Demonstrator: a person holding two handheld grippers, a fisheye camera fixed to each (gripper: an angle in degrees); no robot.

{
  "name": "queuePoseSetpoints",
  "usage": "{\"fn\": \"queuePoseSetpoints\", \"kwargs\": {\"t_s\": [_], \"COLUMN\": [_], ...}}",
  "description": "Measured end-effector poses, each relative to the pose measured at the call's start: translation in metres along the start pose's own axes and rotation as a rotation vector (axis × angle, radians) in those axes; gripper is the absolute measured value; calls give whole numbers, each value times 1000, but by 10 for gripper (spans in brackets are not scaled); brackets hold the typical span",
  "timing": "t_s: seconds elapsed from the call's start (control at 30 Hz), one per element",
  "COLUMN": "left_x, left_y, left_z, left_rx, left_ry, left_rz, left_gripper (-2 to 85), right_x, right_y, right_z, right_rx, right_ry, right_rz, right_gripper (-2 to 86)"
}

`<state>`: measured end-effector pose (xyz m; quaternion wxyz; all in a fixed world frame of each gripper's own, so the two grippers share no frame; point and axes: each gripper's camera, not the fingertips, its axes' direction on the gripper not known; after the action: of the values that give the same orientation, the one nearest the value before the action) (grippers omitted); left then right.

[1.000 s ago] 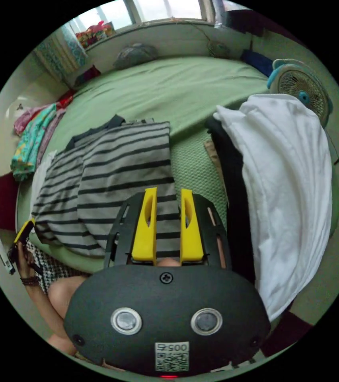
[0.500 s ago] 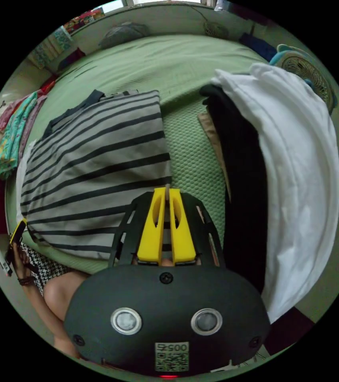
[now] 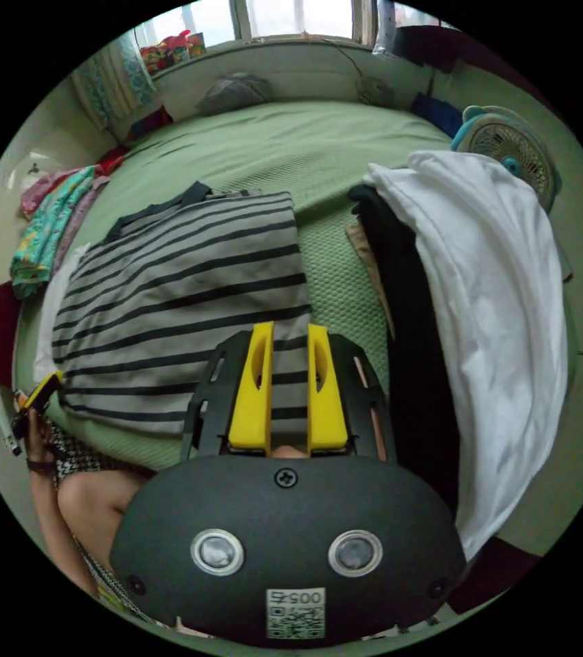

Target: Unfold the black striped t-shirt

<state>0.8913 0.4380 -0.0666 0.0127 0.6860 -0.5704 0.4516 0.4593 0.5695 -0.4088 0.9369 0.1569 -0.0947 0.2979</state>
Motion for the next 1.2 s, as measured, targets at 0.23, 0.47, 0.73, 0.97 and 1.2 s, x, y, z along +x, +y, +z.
{"fn": "queuePoseSetpoints", "kwargs": {"t_s": [0.23, 0.47, 0.73, 0.97, 1.2], "left_x": [-16, -43, -61, -79, -90], "left_y": [13, 22, 25, 30, 38], "left_z": [-7, -13, -22, -38, -54], "left_rx": [24, 10, 21, 80, 139], "left_ry": [-22, 25, 78, 158, 55], "left_rz": [2, -90, -113, -176, -231], "left_gripper": [93, 121, 120, 119, 100], "right_x": [-28, -10, -27, -24, -20], "right_y": [20, 19, 20, 13, 12], "right_z": [22, 22, 29, 30, 21], "right_rx": [-143, -150, -161, -193, -143], "right_ry": [69, 19, 47, 38, 8], "right_rz": [-138, -24, -148, -99, -78], "right_gripper": [46, 37, 50, 55, 58]}}
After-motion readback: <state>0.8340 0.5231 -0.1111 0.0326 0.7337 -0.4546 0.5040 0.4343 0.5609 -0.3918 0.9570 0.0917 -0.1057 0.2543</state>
